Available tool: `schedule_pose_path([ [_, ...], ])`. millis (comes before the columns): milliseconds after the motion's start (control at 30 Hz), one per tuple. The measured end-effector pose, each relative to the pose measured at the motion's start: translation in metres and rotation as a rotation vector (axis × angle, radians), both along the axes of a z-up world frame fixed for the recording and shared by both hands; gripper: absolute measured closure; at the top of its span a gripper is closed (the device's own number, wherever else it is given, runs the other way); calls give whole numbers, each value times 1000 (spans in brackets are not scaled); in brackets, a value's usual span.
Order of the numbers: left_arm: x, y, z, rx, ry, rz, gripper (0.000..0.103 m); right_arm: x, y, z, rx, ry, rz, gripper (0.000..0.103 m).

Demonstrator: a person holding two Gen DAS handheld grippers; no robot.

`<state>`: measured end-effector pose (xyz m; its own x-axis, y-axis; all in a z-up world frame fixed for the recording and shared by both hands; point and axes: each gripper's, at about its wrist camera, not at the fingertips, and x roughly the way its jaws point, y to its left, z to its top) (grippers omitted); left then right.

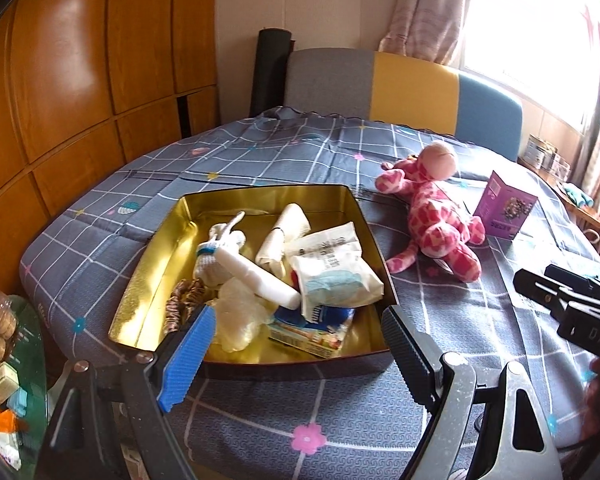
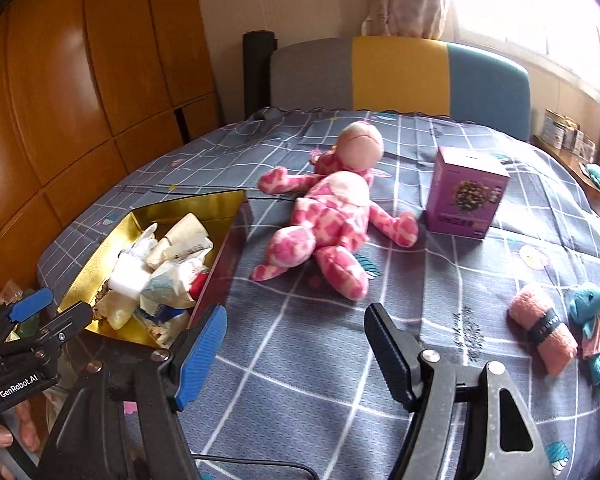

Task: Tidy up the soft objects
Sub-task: 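Move both tools away from the tray toward the pink towel and blue bear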

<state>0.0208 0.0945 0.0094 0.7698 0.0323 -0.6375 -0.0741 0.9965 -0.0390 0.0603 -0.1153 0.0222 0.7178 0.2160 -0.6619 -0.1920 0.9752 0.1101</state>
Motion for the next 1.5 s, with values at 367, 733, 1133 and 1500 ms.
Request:
schedule_pose_path([
  [367, 4, -22, -1, 19, 9, -64, 17, -9, -38, -3, 4, 12, -84, 30],
  [733, 14, -50, 3, 50, 2, -153, 17, -23, -105, 10, -8, -11, -227, 30],
  [1133, 26, -95, 3, 79, 10, -269, 17, -42, -191, 27, -10, -50, -440, 30],
  [1500, 43, -148, -2, 113, 32, -406, 17, -64, -244, 20, -12, -25, -561, 30],
])
